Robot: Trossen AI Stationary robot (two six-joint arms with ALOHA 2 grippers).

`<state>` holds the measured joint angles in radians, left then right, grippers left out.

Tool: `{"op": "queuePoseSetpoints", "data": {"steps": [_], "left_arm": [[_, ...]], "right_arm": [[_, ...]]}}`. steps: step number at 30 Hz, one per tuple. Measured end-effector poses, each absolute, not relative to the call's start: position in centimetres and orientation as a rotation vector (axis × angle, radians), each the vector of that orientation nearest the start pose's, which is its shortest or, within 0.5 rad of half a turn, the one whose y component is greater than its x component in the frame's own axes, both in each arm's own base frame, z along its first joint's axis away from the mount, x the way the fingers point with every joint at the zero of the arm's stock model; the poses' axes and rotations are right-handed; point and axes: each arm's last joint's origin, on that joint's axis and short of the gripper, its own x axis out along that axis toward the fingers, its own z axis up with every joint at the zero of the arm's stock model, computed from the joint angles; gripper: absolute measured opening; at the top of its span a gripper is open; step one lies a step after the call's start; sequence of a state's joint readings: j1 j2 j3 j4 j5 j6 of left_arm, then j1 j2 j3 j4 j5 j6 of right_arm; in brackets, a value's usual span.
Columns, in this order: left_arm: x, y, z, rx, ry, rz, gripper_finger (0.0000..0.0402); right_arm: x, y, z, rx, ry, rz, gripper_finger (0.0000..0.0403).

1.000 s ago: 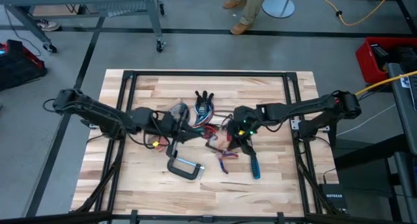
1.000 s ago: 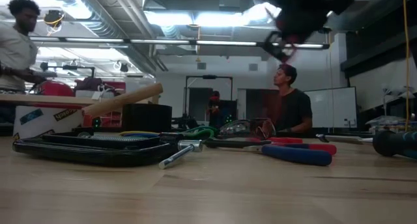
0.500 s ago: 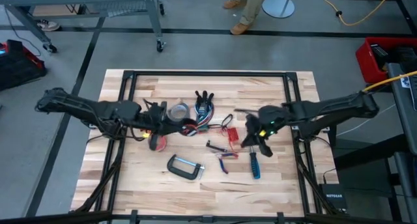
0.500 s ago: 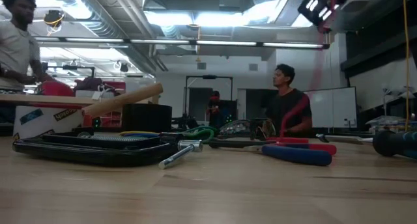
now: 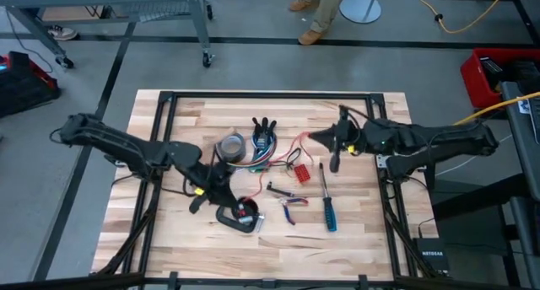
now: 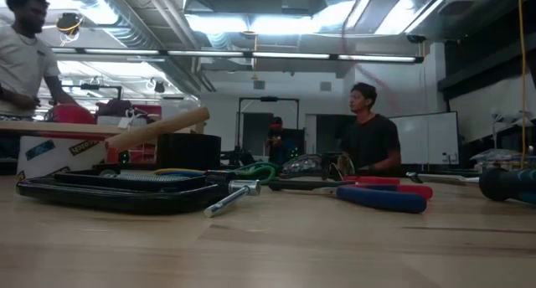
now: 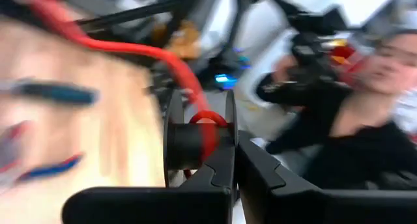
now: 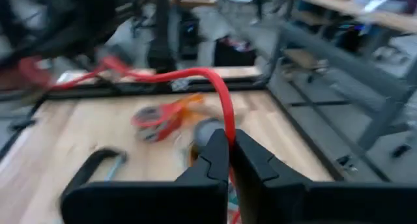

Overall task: Coil cords
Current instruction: Uncoil the red wire from the black spool

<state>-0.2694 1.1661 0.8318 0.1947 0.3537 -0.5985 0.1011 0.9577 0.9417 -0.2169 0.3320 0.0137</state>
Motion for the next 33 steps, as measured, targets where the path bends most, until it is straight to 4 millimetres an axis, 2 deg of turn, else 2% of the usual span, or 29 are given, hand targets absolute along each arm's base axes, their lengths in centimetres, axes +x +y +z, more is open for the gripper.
{"op": "queuePoseSetpoints", "data": {"steps": [4, 8, 13, 18, 21, 24, 28, 33], "left_arm": [[26.7, -9.4, 31.3, -0.481, 0.111, -0.756, 0.0], [27.5, -10.5, 32.1, -0.296, -0.198, -0.834, 0.0], [27.5, -10.7, 32.7, -0.044, -0.425, -0.79, 0.0], [27.5, -10.4, 33.1, 0.153, -0.547, -0.642, 0.0], [27.5, -10.1, 33.3, 0.194, -0.55, -0.526, 0.0], [27.5, -9.5, 33.3, 0.188, -0.464, -0.363, 0.0], [27.2, -8.7, 32.6, 0.161, -0.252, -0.172, 0.0], [25.8, -7.6, 32.0, 0.029, -0.017, -0.096, 0.0]], "right_arm": [[21.5, -0.5, 34.7, -0.033, 0.266, -0.301, 0.0007], [22.8, -1.8, 33.1, -0.017, 0.365, -0.303, 0.0007], [24.8, -2.7, 30.4, 0.054, 0.515, -0.195, 0.0007], [26.3, -2.2, 26.9, 0.149, 0.736, 0.021, 0.0007], [26.4, -1.8, 25.1, 0.241, 0.881, 0.124, 0.0007], [26.0, -1.1, 24.2, 0.262, 0.982, 0.165, 0.0007], [25.6, 0.2, 23.8, 0.28, 1.054, 0.212, 0.0007], [25.4, 2.2, 24.1, 0.285, 1.059, 0.269, 0.0007]]}}
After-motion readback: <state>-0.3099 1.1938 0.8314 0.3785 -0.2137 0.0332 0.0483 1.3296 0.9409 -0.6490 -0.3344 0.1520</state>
